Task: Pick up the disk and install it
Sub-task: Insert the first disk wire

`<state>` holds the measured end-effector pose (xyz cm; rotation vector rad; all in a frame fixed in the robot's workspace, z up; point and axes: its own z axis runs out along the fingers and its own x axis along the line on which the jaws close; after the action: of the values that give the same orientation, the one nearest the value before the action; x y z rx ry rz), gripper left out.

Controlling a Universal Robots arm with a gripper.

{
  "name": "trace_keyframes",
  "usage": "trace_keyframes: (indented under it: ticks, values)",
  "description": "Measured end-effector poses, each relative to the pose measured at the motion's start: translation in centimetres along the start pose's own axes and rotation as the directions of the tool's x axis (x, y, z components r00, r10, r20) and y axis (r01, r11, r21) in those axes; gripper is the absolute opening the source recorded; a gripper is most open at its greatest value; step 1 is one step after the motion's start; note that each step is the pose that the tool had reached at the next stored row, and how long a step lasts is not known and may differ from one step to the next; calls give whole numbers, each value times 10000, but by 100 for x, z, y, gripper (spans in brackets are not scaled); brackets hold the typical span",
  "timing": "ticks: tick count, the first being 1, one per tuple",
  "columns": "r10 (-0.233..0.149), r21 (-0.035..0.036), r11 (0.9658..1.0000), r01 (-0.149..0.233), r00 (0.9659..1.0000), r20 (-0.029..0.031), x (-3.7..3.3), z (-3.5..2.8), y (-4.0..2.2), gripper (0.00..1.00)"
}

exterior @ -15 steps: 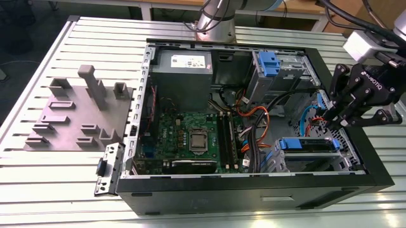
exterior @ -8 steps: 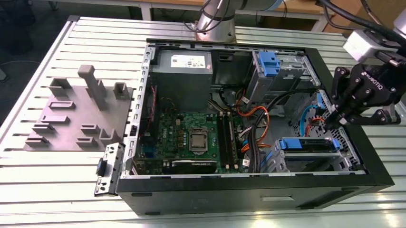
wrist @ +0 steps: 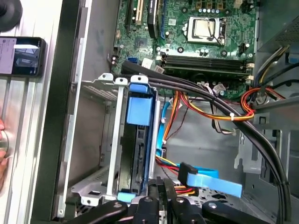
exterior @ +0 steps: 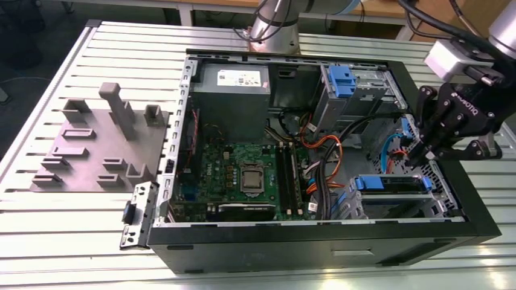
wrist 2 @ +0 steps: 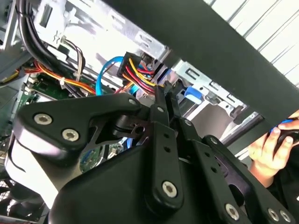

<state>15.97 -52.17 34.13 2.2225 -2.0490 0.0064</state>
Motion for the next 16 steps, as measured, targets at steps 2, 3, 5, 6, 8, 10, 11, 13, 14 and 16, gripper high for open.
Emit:
trace_keyframes:
  ticks: [2, 3, 5, 6, 8, 10, 11, 13, 14, 16]
  values:
    - [-14, 72, 10000, 14, 10000, -7, 6, 3, 23, 16]
    - [-15, 125, 9999, 15, 10000, -11, 8, 4, 33, 16]
    - [-8, 234, 9997, 8, 10000, -20, 13, 6, 59, 16]
    - [-3, 286, 9996, 3, 10000, -25, 15, 8, 76, 16]
    - [7, 399, 9992, -5, 10000, -26, 17, 12, 121, 16]
    - [14, 483, 9988, -12, 10000, -31, 19, 18, 163, 16]
    - [18, 523, 9986, -16, 10000, -34, 25, 21, 177, 16]
    - [28, 620, 9981, -25, 10000, -42, 42, 26, 194, 16]
    - [33, 670, 9977, -30, 10000, -46, 54, 32, 200, 16]
    - [41, 755, 9971, -37, 10000, -50, 73, 44, 214, 16]
